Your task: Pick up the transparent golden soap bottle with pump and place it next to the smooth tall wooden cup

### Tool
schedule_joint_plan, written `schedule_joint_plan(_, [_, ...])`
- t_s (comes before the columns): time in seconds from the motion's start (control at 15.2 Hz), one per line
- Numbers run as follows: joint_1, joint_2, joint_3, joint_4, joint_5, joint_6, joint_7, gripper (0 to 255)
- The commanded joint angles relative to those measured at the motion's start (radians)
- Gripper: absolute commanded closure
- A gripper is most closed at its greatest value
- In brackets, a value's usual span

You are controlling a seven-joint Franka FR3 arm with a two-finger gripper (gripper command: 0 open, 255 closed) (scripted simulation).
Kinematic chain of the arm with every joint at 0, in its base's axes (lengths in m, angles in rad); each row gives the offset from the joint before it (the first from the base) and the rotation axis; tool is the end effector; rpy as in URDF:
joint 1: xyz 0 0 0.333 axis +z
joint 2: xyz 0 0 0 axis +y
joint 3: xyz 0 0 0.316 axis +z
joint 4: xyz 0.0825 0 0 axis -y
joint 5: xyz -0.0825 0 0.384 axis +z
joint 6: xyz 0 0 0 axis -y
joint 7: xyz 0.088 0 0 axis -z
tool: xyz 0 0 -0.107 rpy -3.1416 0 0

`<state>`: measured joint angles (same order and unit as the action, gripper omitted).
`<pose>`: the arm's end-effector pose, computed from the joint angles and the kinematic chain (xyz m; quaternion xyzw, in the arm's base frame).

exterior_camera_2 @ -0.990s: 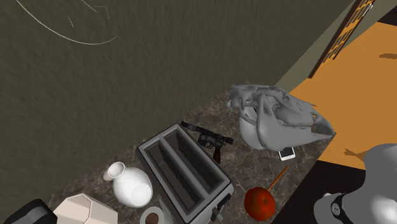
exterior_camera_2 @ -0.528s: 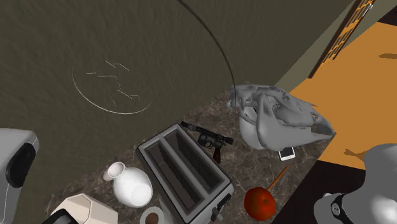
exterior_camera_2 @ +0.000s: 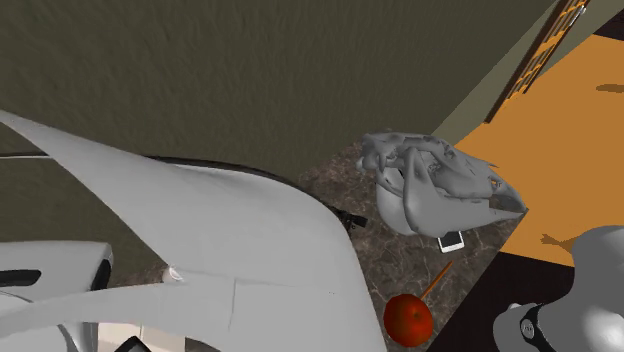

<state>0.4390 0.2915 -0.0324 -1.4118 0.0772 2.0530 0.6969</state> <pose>0.6223 0.2759 0.5728 -0.9724 0.1524 -0.1312 0.1187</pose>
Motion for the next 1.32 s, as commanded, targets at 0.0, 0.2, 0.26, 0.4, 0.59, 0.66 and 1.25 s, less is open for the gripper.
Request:
schedule_joint_plan(0.0, [0.002,-0.001,0.001,-0.026,0.0,0.027,0.001,255])
schedule_joint_plan(0.2, [0.002,-0.003,0.001,-0.07,0.001,0.068,-0.002,255])
schedule_joint_plan(0.26, [0.002,-0.003,0.001,-0.083,0.002,0.081,-0.003,255])
schedule_joint_plan(0.4, [0.002,-0.003,0.002,-0.109,0.003,0.108,-0.005,255])
schedule_joint_plan(0.59, [0.003,0.0,0.002,-0.146,0.005,0.147,-0.008,255])
schedule_joint_plan(0.66, [0.003,0.001,0.002,-0.157,0.005,0.16,-0.009,255])
schedule_joint_plan(1.25, [0.002,0.023,0.005,-0.248,0.012,0.272,-0.019,255])
